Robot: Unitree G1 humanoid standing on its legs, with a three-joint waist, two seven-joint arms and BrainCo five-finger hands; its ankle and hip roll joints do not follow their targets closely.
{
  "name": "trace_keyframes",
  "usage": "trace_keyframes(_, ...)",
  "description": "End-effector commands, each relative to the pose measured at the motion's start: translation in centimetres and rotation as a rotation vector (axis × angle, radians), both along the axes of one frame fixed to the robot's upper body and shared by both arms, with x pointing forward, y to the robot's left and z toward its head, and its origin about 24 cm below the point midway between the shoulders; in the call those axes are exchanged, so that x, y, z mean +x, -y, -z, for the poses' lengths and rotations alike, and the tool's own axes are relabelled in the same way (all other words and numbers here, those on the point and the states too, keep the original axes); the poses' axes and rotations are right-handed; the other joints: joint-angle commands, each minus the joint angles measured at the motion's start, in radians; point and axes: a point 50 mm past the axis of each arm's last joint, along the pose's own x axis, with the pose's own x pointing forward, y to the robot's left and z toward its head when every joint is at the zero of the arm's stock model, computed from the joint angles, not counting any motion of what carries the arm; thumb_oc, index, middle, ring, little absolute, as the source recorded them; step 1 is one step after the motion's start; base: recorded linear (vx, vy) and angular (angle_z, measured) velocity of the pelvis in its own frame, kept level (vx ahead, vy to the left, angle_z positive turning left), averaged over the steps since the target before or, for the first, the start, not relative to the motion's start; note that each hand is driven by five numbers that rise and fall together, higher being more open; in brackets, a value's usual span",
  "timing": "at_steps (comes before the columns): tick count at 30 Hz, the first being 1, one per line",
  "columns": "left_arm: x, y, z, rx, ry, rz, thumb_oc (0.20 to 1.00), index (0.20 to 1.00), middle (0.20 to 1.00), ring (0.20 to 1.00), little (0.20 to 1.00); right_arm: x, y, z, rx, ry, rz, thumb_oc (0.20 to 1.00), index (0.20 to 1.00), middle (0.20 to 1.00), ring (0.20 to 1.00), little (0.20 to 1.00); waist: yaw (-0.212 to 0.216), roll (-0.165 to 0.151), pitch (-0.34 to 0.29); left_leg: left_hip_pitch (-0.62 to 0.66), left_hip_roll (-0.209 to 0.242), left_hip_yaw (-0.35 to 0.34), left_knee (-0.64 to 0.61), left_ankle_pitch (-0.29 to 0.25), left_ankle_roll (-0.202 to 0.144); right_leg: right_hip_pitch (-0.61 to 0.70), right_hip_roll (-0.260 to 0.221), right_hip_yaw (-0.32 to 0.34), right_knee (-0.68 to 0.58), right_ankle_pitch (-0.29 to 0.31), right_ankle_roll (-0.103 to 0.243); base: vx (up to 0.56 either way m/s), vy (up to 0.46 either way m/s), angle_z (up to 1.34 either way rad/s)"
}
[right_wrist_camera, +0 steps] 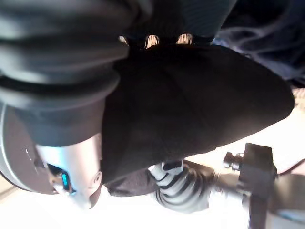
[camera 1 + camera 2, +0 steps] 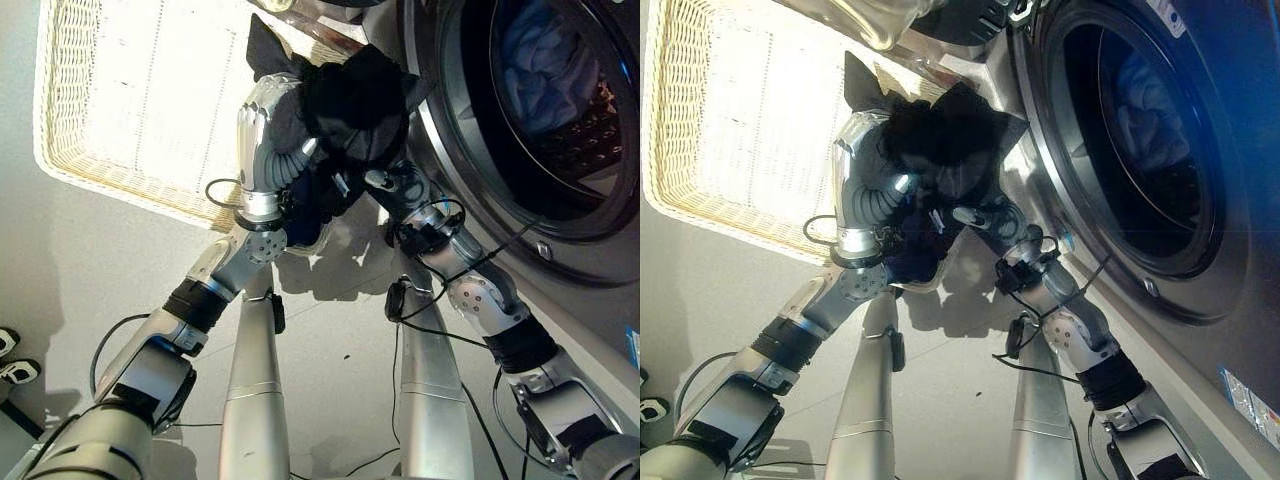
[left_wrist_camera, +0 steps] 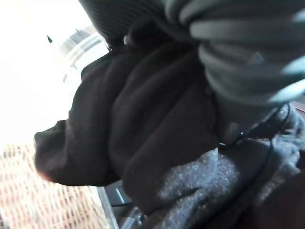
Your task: Put the clothes into the washing machine.
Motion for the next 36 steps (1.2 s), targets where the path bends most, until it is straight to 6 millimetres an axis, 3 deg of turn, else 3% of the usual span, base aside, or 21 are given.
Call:
trace_keyframes(1,-2.2,1.4,-2.2,0.010,0.125,0.142,0.200,0.200,0.200,0.200,0.200,-3.0,-2.1,-2.1,0.029,0.130,-0.215,1.000,1.000,1.000,1.000,1.000,-0.004,0.009,0.003,-0.017,-0.072,-0.047,0.003,0.030,0.086,0.040,0.002,-0.059,0.014,0.019,0.090,0.00,0.000,0.00)
trace_keyframes(4,-2.2,1.7,-2.2,0.013,0.106,0.177,0.200,0.200,0.200,0.200,0.200,-3.1,-2.3,-2.3,0.036,0.134,-0.226,1.000,1.000,1.000,1.000,1.000,-0.004,0.009,0.003,-0.020,-0.071,-0.048,0.004,0.031,0.085,0.037,0.000,-0.058,0.015,0.020,0.090,0.00,0.000,0.00)
trace_keyframes(5,-2.3,2.0,-2.2,0.019,0.092,0.203,0.200,0.200,0.200,0.200,0.200,-3.2,-2.4,-2.4,0.045,0.134,-0.229,0.815,0.815,0.815,0.815,0.815,-0.004,0.010,0.003,-0.020,-0.072,-0.048,0.004,0.032,0.085,0.037,0.000,-0.058,0.015,0.020,0.090,0.00,0.000,0.00)
trace_keyframes(6,-2.4,2.3,-2.1,0.032,0.083,0.221,0.200,0.200,0.200,0.200,0.200,-3.3,-2.5,-2.4,0.053,0.141,-0.228,0.558,0.558,0.558,0.558,0.558,-0.004,0.011,0.003,-0.021,-0.073,-0.046,0.005,0.032,0.086,0.035,0.001,-0.057,0.016,0.020,0.090,0.00,0.000,0.00)
trace_keyframes(7,-2.5,2.7,-2.0,0.049,0.068,0.257,0.200,0.200,0.200,0.200,0.200,-3.3,-2.5,-2.6,0.073,0.146,-0.223,0.200,0.200,0.200,0.200,0.200,-0.005,0.011,0.003,-0.024,-0.073,-0.045,0.008,0.031,0.088,0.032,0.001,-0.055,0.020,0.021,0.091,0.00,0.000,0.00)
trace_keyframes(14,-3.3,4.5,-1.2,0.093,0.010,0.388,0.200,0.200,0.200,0.200,0.200,-3.3,-2.2,-2.6,0.141,0.161,-0.206,0.200,0.200,0.200,0.200,0.200,-0.009,0.013,0.003,-0.028,-0.075,-0.039,0.014,0.030,0.092,0.031,-0.001,-0.054,0.017,0.027,0.094,0.00,0.000,0.00)
trace_keyframes(27,-4.1,6.3,-0.5,0.165,-0.014,0.460,0.200,0.200,0.200,0.200,0.200,-3.4,-2.0,-2.5,0.214,0.147,-0.200,0.200,0.200,0.200,0.200,0.200,-0.019,0.009,0.003,-0.034,-0.075,-0.032,0.024,0.030,0.099,0.024,0.000,-0.048,0.021,0.036,0.098,0.00,0.000,0.00)
trace_keyframes(28,-4.1,6.3,-0.5,0.162,-0.018,0.455,0.300,0.300,0.300,0.300,0.300,-3.5,-2.1,-2.5,0.214,0.147,-0.203,0.200,0.200,0.200,0.200,0.200,-0.018,0.009,0.003,-0.033,-0.075,-0.033,0.022,0.030,0.100,0.026,0.000,-0.048,0.020,0.036,0.098,0.00,0.000,0.00)
trace_keyframes(29,-4.1,6.3,-0.5,0.158,-0.020,0.453,0.545,0.545,0.545,0.545,0.545,-3.5,-2.1,-2.5,0.214,0.147,-0.203,0.200,0.200,0.200,0.200,0.200,-0.018,0.009,0.003,-0.032,-0.075,-0.033,0.022,0.031,0.100,0.026,0.000,-0.048,0.020,0.036,0.099,0.00,0.000,0.00)
trace_keyframes(30,-4.1,6.4,-0.5,0.148,-0.025,0.455,1.000,1.000,1.000,1.000,1.000,-3.5,-2.1,-2.5,0.216,0.144,-0.206,0.200,0.200,0.200,0.200,0.200,-0.019,0.009,0.003,-0.031,-0.074,-0.031,0.022,0.032,0.099,0.028,-0.001,-0.048,0.020,0.037,0.099,0.00,0.000,0.00)
trace_keyframes(36,-3.3,5.4,0.0,-0.015,-0.106,0.433,1.000,1.000,1.000,1.000,1.000,-3.3,-1.7,-2.4,0.256,0.142,-0.197,0.200,0.200,0.200,0.200,0.200,-0.014,0.009,0.003,-0.029,-0.071,-0.034,0.019,0.035,0.100,0.032,-0.003,-0.051,0.022,0.036,0.103,0.00,0.000,0.00)
